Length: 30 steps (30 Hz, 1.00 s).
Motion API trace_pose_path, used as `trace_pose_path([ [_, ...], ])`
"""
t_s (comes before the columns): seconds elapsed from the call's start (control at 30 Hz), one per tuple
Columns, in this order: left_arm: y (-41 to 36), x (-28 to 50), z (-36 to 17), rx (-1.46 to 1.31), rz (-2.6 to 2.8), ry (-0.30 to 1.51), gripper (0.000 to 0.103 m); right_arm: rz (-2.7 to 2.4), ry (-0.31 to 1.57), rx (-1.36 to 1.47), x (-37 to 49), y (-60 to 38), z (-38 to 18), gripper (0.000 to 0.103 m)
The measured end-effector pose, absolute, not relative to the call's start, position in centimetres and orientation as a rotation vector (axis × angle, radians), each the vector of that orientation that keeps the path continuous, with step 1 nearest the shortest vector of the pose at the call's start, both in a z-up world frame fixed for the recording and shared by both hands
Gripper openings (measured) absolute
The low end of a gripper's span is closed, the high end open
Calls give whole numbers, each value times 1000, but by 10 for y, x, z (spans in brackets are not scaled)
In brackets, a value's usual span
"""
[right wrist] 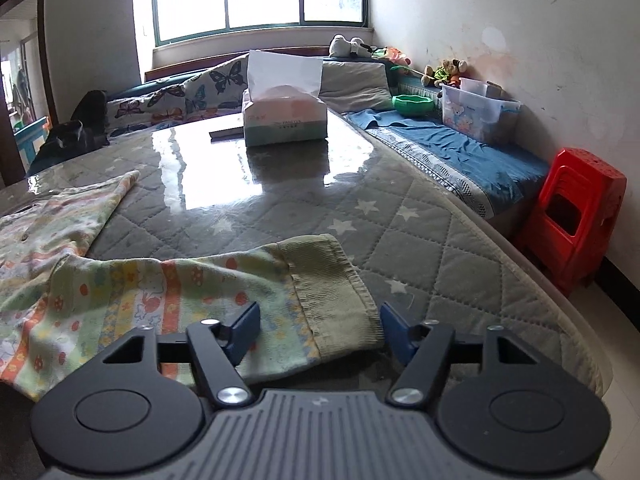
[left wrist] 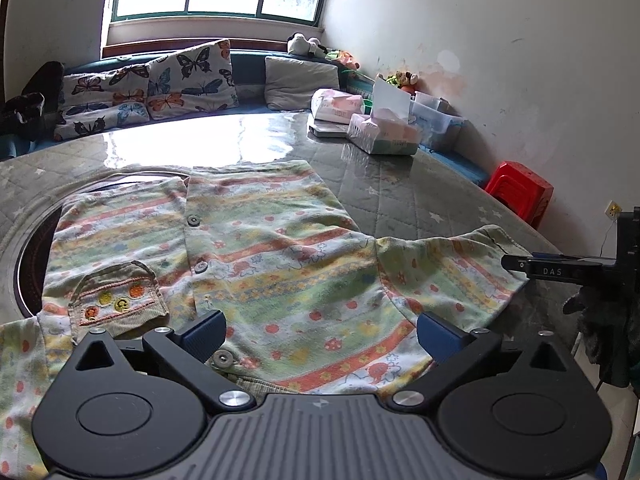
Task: Fold clothes
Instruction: 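Grasp the sleeve hem with the right gripper and lift it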
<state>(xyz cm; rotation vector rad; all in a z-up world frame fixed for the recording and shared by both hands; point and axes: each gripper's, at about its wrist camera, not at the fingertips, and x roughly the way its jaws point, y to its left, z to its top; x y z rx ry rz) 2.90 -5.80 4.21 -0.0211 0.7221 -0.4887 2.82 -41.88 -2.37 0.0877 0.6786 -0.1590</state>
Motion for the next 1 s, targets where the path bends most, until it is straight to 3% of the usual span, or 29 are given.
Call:
trace_pose_path([
  [0.03, -59, 29, 42, -19, -489, 724, 103, -158, 676, 87, 28, -418, -23, 55],
  [0.1, -61, 29, 41, -10, -486, 727, 103, -145, 668, 104, 26, -419, -22, 36],
  [0.23, -61, 29, 39, 3, -474, 728, 103, -122, 657, 169, 25, -422, -20, 18],
  [0.63, -38, 24, 35, -9, -414, 731, 103, 100, 532, 225, 32, -384, 39, 10],
  [1.0, 6, 4, 38, -78, -347, 691, 103, 424, 439, 82, 62, -265, 103, 10],
])
